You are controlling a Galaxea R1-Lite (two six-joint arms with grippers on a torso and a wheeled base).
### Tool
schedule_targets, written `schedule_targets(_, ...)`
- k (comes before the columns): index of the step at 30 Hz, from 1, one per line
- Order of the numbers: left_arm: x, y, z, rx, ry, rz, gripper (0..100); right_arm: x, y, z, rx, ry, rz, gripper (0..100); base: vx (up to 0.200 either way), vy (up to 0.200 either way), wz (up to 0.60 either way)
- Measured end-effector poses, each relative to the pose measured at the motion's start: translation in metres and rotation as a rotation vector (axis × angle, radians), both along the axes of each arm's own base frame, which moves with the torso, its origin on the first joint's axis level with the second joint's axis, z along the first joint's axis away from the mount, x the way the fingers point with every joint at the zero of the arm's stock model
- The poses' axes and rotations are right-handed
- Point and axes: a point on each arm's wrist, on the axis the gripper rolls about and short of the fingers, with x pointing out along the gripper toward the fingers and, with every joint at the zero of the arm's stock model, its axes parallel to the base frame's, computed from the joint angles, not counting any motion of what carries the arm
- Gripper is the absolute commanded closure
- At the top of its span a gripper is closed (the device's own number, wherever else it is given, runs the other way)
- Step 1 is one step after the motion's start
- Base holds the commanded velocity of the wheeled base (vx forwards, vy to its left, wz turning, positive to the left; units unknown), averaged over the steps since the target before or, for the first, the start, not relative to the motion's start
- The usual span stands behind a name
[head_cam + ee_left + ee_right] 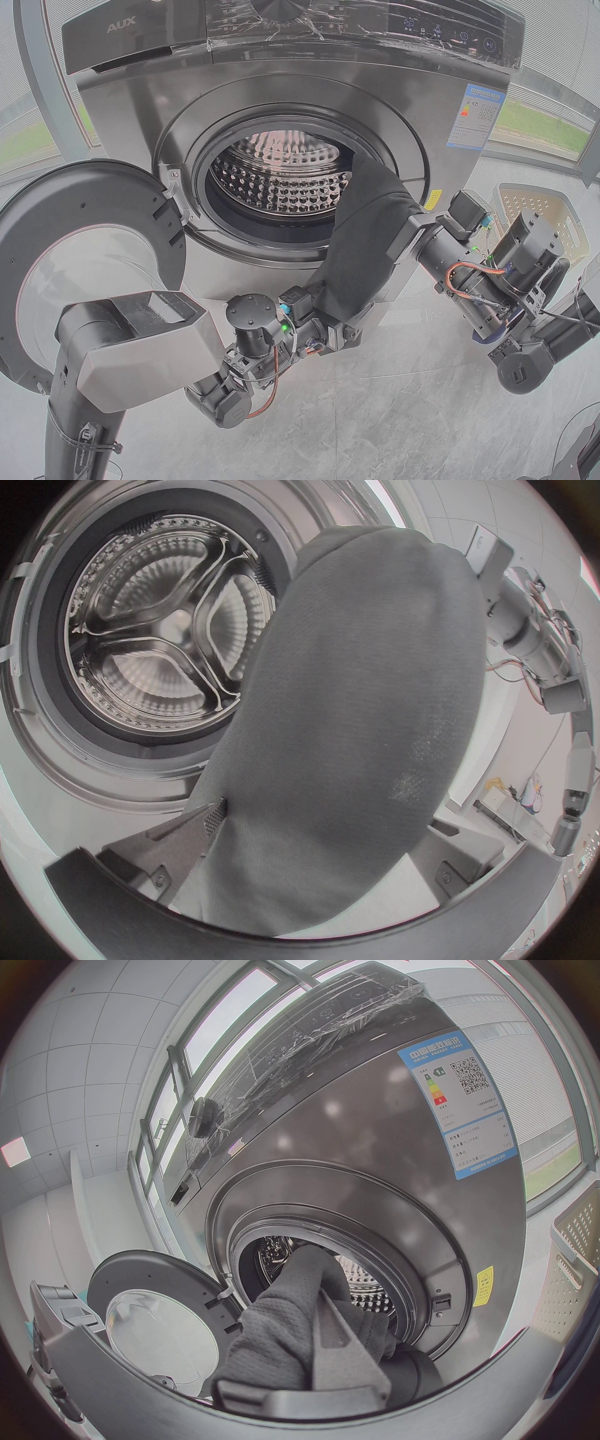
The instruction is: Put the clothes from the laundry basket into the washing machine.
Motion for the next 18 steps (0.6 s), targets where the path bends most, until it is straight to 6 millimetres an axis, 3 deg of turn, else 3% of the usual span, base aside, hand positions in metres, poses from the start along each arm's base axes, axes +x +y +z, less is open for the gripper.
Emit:
schedule_targets(6,0.007,0.004,0.002,-0.01,-0.014,0.029,100,0.0,0.0,0.0,-0.001,0.001,0.0,100,0.0,0.0,0.0)
schedule_targets(17,-0.005,0.014,0.02,-0.015,-0.024,0.03,100,0.0,0.0,-0.002,-0.002,0.008,0.002,100,0.0,0.0,0.0)
schedule_targets(18,-0.007,0.015,0.022,-0.015,-0.025,0.029,100,0.0,-0.001,-0.002,0.0,0.008,0.002,0,0.0,0.0,0.0)
